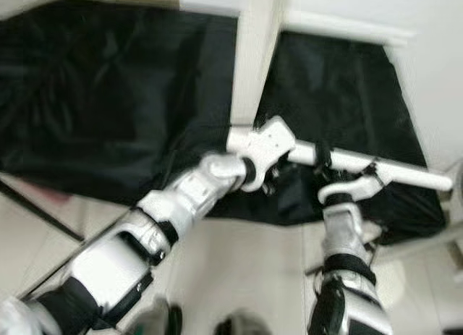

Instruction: Building children table

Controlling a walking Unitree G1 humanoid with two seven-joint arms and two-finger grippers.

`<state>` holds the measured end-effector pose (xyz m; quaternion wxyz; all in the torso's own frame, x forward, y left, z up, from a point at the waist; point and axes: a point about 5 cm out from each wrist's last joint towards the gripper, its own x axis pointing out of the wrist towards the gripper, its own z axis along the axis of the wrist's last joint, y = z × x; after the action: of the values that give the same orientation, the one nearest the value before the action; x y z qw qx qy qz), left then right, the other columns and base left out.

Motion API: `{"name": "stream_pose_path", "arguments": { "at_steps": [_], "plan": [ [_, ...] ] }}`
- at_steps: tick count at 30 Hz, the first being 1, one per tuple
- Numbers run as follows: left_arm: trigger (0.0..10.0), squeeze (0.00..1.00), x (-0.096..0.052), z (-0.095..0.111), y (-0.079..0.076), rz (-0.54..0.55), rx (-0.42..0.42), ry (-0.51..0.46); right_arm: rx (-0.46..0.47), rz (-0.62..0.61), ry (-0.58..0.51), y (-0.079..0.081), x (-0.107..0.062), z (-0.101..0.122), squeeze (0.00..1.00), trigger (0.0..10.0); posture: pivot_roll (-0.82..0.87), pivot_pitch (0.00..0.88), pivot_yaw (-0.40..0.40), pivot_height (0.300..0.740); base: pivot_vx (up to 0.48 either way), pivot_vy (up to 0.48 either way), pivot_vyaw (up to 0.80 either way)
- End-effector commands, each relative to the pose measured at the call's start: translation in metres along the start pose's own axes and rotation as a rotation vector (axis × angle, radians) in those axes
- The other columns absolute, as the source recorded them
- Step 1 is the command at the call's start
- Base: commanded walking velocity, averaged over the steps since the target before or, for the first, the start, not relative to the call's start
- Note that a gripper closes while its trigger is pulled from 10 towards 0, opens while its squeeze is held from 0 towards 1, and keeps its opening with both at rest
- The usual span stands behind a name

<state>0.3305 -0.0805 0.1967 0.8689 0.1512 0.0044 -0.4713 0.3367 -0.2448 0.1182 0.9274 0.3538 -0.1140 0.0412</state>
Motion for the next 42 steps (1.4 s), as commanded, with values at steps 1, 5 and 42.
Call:
{"name": "stream_pose_path", "arguments": {
  "at_steps": [1,5,42],
  "plan": [
    [10.0,0.00,0.024,0.031,-0.080,-0.172,-0.103,-0.098,0.035,-0.086,0.125,-0.014,-0.017,-0.025,0.00,10.0,0.18,0.150,-0.030,0.740,0.000,-0.311,0.00],
    [10.0,0.00,0.024,0.032,-0.079,-0.155,-0.087,-0.104,0.036,-0.072,0.127,-0.011,-0.016,-0.026,0.00,10.0,0.18,0.143,-0.032,0.740,0.000,-0.233,0.00],
    [10.0,0.00,0.022,-0.009,-0.072,-0.193,0.172,0.061,0.060,-0.019,0.092,-0.002,-0.023,-0.017,0.00,10.0,0.14,0.159,-0.002,0.740,0.000,0.000,0.00]
  ]
}}
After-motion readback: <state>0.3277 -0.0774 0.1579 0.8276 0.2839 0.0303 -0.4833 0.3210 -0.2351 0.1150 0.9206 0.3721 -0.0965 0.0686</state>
